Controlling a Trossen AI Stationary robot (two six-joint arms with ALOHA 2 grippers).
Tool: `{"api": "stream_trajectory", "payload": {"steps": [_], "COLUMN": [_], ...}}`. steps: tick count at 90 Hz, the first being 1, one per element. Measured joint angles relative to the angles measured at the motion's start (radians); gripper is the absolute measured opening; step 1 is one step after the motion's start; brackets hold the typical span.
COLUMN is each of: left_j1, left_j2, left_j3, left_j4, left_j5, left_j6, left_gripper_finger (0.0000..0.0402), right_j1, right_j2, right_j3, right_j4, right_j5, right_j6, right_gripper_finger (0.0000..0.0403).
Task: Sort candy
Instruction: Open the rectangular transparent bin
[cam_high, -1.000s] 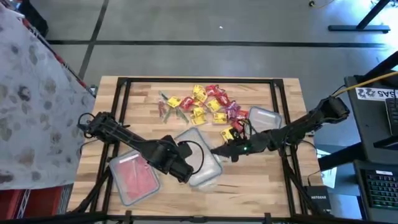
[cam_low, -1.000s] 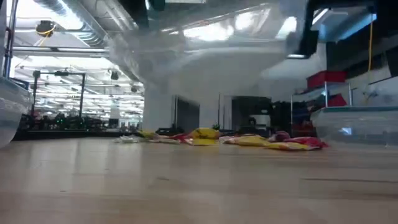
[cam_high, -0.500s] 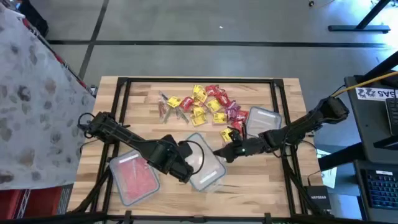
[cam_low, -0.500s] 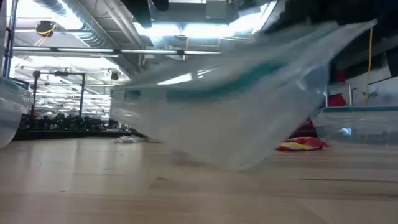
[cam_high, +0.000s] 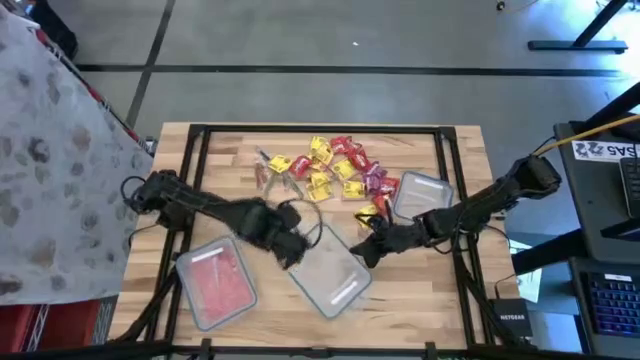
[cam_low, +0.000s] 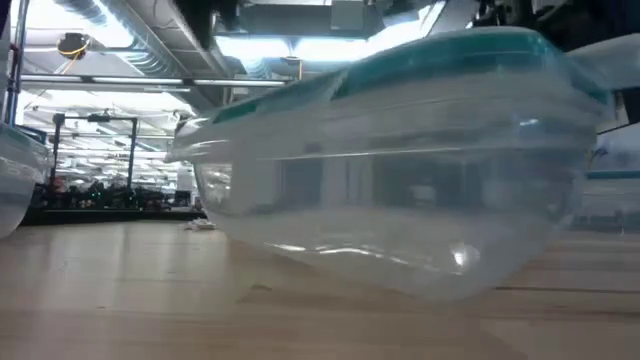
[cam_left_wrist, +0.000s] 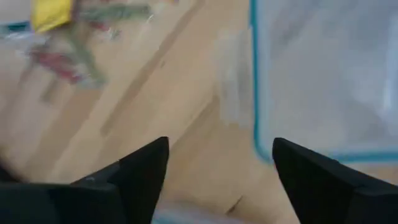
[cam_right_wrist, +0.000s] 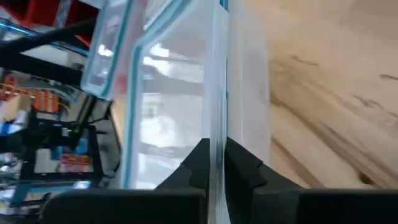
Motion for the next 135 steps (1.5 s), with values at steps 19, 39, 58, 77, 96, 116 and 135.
{"api": "stream_trajectory", "payload": {"steps": [19,39,58,77,96,116,135], "left_j1": [0.13,0.251,0.32,0.336,0.331,0.327,0.316], "left_j2": [0.0,0.002,0.002,0.002,-0.001,-0.003,-0.064], "left_j3": [-0.065,-0.221,-0.348,-0.447,-0.441,-0.44,-0.375], "left_j4": [0.157,0.238,0.366,0.499,0.576,0.627,0.506], "left_j5": [0.287,0.378,0.556,0.667,0.701,0.738,0.792], "left_j6": [0.179,0.28,0.36,0.361,0.276,0.242,0.22], "left_gripper_finger": [0.0274,0.0274,0.0274,0.0274,0.0232,0.0064,0.0009], "right_j1": [0.0,0.0,0.0,0.0,0.0,-0.001,0.001], "right_j2": [0.003,0.004,0.004,0.004,0.004,0.004,-0.013], "right_j3": [0.0,0.0,0.0,0.0,0.0,-0.001,-0.001], "right_j4": [-0.012,-0.013,-0.01,-0.018,-0.021,-0.007,0.266], "right_j5": [0.002,0.001,-0.007,-0.009,0.016,0.026,-0.094], "right_j6": [-0.004,-0.024,-0.047,-0.055,-0.056,-0.027,0.029], "right_gripper_finger": [0.0005,0.0005,0.0005,0.0005,0.0005,0.0005,0.0006]}}
